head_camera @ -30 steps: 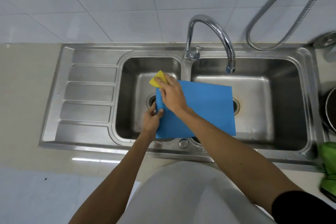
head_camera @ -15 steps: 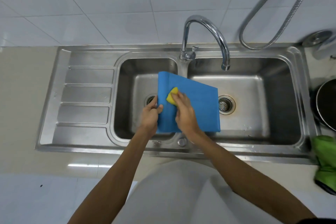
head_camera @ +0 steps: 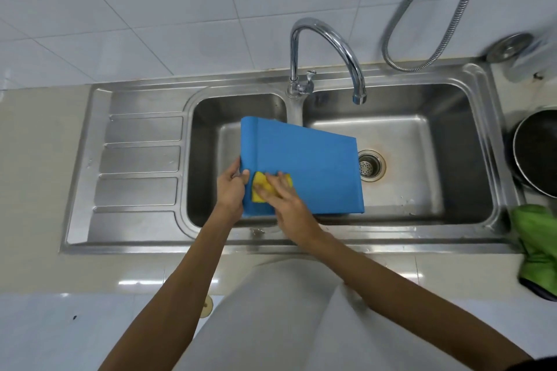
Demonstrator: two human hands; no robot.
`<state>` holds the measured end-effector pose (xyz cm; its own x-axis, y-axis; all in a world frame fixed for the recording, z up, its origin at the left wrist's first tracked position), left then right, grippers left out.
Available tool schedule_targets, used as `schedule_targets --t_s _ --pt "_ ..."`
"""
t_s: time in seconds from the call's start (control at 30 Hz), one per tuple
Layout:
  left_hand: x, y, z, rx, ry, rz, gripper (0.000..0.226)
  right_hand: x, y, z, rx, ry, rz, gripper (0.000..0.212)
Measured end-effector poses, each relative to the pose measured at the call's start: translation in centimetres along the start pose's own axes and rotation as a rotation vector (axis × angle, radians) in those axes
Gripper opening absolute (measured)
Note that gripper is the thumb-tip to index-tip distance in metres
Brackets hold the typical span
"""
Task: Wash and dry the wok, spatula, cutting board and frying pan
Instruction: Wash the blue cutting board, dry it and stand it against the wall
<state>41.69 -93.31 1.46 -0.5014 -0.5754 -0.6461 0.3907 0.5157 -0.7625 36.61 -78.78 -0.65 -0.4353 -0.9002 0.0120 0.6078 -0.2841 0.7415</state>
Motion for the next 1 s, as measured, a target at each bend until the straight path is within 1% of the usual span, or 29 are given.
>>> schedule_targets --t_s 0.03,0.07,0.1,0.13,0.2,0.23,0.27,0.3,0.33,0.37,0.43,0.47,0.5,0.53,0.57,0.6,0.67,0.7,0.73,0.77,0.83,0.9,1.0 --pt "-0.3 0.2 0.4 0.006 -0.01 0.003 0.047 -0.8 -0.7 0.3 0.0 0.019 0.016 0.072" --pt "-0.4 0.3 1.0 0.024 -0.026 0.0 0.047 -1.5 -2.9 1.1 0.019 0.007 -0.048 0.076" --pt "-0.6 0.5 1.6 0.046 -0.044 -0.006 0.047 -2.3 -5.5 2.2 0.023 -0.025 -0.177 0.077" --pt "-0.7 0.6 2.3 0.063 -0.061 -0.014 0.047 -3.4 -8.0 3.5 0.01 -0.046 -0.372 0.075" --pt "-0.8 0.5 3.3 0.068 -0.082 -0.04 0.046 -4.7 -11.8 5.5 0.025 -0.051 -0.786 0.061" --pt "-0.7 0.4 3.4 0.075 -0.087 -0.051 0.046 -4.5 -11.9 5.6 0.069 -0.06 -0.872 0.055" --pt "-0.5 0.2 3.4 0.086 -0.093 -0.054 0.046 -3.9 -10.7 5.1 0.058 -0.072 -0.851 0.057" --pt "-0.4 0.1 3.2 0.088 -0.101 -0.054 0.047 -3.0 -8.8 3.7 0.043 -0.068 -0.758 0.065" --pt "-0.3 0.1 3.0 0.086 -0.107 -0.058 0.047 -2.4 -6.5 2.1 0.03 -0.057 -0.611 0.075" --pt "-0.3 0.2 2.9 0.084 -0.108 -0.061 0.047 -1.9 -4.1 0.6 0.01 -0.03 -0.446 0.079" --pt "-0.4 0.3 2.9 0.075 -0.091 -0.057 0.047 -2.1 -0.5 -1.0 0.014 0.07 -0.171 0.078" --pt "-0.6 0.4 3.0 0.07 -0.078 -0.052 0.046 -2.3 -0.1 -0.8 0.014 0.114 -0.08 0.078" --pt "-0.7 0.6 3.2 0.07 -0.072 -0.046 0.046 -2.5 -0.7 -0.1 0.014 0.142 -0.063 0.078" --pt "-0.8 0.7 3.5 0.076 -0.074 -0.04 0.046 -2.8 -2.0 0.9 0.014 0.141 -0.118 0.078" --pt "-0.8 0.8 3.8 0.083 -0.079 -0.037 0.046 -3.1 -3.8 2.3 0.009 0.099 -0.237 0.079" --pt "-0.9 0.9 4.1 0.086 -0.08 -0.033 0.046 -3.2 -6.1 3.9 -0.001 0.042 -0.393 0.078" --pt "-1.1 0.9 4.2 0.091 -0.052 -0.026 0.046 -2.2 -10.9 6.8 -0.062 0.024 -0.697 0.066" --pt "-1.3 0.9 4.0 0.107 -0.03 -0.022 0.046 -1.0 -12.7 7.9 -0.077 0.048 -0.809 0.059" --pt "-1.5 0.9 3.8 0.128 -0.014 -0.02 0.046 0.7 -14.1 8.8 -0.087 0.062 -0.875 0.053" --pt "-1.6 0.9 3.5 0.14 -0.009 -0.023 0.046 2.6 -14.7 9.5 -0.095 0.075 -0.903 0.049" --pt "-1.7 1.0 3.2 0.136 -0.017 -0.031 0.046 6.7 -14.2 10.2 -0.137 0.101 -0.86 0.048" --pt "-1.7 1.3 3.1 0.136 -0.019 -0.04 0.045 10.2 -11.8 9.4 -0.141 0.113 -0.757 0.052" --pt "-1.5 1.9 3.1 0.132 -0.065 -0.067 0.044 12.1 -5.6 6.4 -0.169 0.121 -0.526 0.061"
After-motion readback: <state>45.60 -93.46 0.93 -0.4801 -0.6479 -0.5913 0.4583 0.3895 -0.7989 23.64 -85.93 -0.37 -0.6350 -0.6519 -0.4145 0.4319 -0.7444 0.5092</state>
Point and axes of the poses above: each hand's wrist, its own x-axis towards the middle knuckle, its own z-axis out of the back of the hand, y = z × x, the point moved 3 cm from there along x, towards the middle knuckle, and after that the axes turned 4 degrees about y, right-handed, at the moved point
